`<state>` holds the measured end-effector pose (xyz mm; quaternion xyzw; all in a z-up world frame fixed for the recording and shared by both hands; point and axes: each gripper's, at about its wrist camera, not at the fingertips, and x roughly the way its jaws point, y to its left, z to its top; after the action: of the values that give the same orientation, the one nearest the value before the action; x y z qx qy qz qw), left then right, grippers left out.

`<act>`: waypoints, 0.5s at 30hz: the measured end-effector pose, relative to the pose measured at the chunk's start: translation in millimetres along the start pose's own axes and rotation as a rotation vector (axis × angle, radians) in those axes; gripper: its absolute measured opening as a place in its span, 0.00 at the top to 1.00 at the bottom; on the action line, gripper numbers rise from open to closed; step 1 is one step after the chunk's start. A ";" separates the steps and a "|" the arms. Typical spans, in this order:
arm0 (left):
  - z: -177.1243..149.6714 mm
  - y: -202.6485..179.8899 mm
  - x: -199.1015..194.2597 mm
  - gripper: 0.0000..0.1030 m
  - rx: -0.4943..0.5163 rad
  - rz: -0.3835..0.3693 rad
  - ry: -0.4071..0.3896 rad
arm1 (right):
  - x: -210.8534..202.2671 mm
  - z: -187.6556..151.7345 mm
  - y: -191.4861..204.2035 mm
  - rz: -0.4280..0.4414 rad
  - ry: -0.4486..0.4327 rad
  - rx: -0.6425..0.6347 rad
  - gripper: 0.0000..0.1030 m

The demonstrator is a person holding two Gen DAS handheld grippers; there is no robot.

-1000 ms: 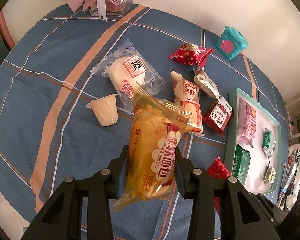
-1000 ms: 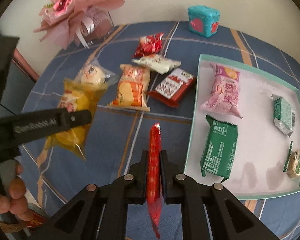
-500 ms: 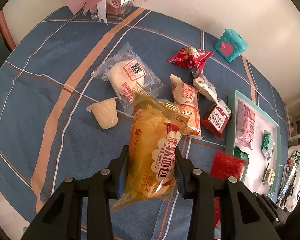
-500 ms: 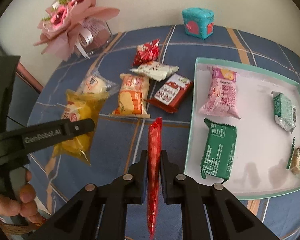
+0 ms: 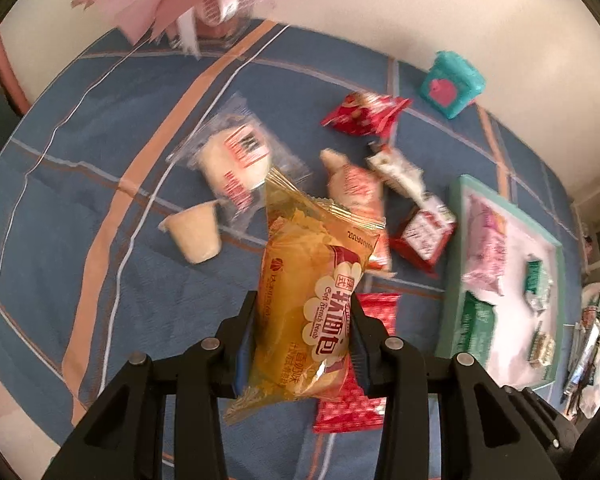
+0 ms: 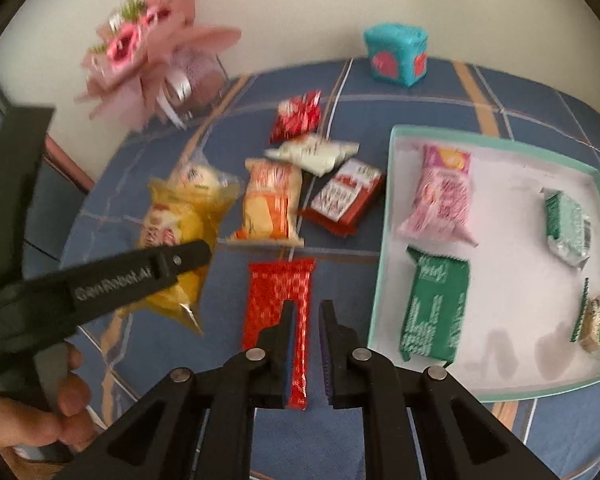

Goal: Organize snacks
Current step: 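Lift both packs and carry them over the white tray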

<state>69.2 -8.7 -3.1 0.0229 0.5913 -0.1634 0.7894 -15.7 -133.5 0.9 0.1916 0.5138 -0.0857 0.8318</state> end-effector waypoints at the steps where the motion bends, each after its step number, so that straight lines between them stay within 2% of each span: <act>1: -0.2 4.4 4.2 0.59 -0.010 0.012 0.014 | 7.3 -1.4 2.5 0.001 0.025 -0.010 0.86; 3: -0.6 12.9 10.6 0.59 -0.032 0.021 0.036 | 20.0 -3.0 6.0 -0.001 0.058 -0.006 0.77; 5: -0.2 22.5 16.5 0.59 -0.062 0.020 0.056 | 30.6 -5.2 7.9 -0.013 0.081 -0.007 0.52; 6: -0.1 26.7 18.9 0.59 -0.075 0.021 0.065 | 34.3 -6.2 9.0 -0.028 0.087 -0.009 0.47; 8: 0.0 34.4 23.1 0.59 -0.097 0.018 0.079 | 41.4 -7.5 11.8 -0.052 0.097 -0.017 0.45; 15: 1.4 55.2 28.4 0.59 -0.147 0.013 0.100 | 68.3 -14.7 32.2 -0.041 0.151 -0.029 0.42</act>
<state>93.2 36.6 -38.1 -0.0233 0.6401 -0.1131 0.7596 14.4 -94.4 -58.2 0.1749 0.5801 -0.0803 0.7915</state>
